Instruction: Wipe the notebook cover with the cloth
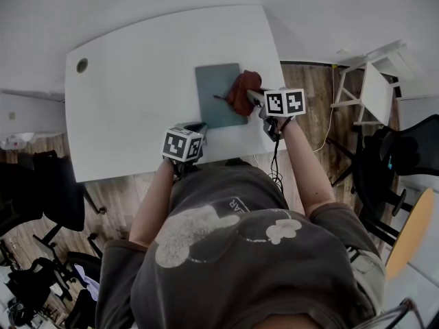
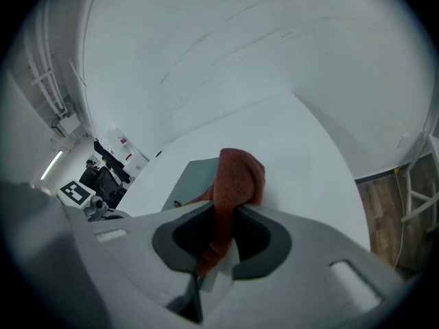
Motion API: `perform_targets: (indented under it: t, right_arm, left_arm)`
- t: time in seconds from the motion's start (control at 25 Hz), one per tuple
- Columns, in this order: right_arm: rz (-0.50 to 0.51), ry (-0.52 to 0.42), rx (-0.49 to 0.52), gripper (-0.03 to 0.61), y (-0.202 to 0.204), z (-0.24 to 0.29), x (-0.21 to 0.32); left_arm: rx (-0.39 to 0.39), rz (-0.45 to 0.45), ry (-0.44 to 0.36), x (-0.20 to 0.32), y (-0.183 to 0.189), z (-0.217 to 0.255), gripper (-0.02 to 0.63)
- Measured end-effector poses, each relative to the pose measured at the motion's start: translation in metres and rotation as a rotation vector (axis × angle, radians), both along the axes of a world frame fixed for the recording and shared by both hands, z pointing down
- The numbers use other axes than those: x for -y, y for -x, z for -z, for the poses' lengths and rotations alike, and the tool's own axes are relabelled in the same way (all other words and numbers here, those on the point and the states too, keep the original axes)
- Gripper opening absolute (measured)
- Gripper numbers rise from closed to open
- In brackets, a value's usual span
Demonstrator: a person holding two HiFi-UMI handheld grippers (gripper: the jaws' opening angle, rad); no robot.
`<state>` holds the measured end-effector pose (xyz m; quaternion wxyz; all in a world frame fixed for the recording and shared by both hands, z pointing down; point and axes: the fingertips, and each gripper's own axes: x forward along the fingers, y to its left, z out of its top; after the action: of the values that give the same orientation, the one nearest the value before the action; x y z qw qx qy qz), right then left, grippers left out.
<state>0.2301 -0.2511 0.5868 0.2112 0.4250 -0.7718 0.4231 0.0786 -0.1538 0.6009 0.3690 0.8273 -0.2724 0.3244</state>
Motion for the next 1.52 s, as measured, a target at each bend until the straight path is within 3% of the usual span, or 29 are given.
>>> perform_targets:
  t: [0.36,0.6,0.88,1.16,1.32,1.52]
  right_arm:
    - [0.025,-0.048,0.034,0.061,0.019,0.028,-0.007]
    - [0.116,-0.070,0.083,0.061,0.056,0.048,-0.021]
    - [0.254,-0.080,0.158,0.061,0.114,0.070,-0.046]
    - [0.290,0.030,0.273,0.061,0.155,0.054,-0.059]
    - [0.287,0.079,0.201,0.061,0.156,0.020,-0.062]
    - [0.254,0.087,0.196,0.061,0.144,0.007,-0.056]
  left_arm:
    - [-0.025,-0.009,0.000,0.002,0.001,0.002,-0.002]
    - [-0.016,-0.013,0.006,-0.002,0.006,0.002,-0.002]
    - [-0.009,0.051,0.001,-0.002,0.033,0.005,-0.002]
    - [0.005,0.086,0.010,0.001,0.046,0.004,-0.002]
    - [0.011,0.079,0.022,-0.001,0.047,0.002,-0.002]
    - [0.025,0.059,0.014,0.002,0.044,0.001,-0.002]
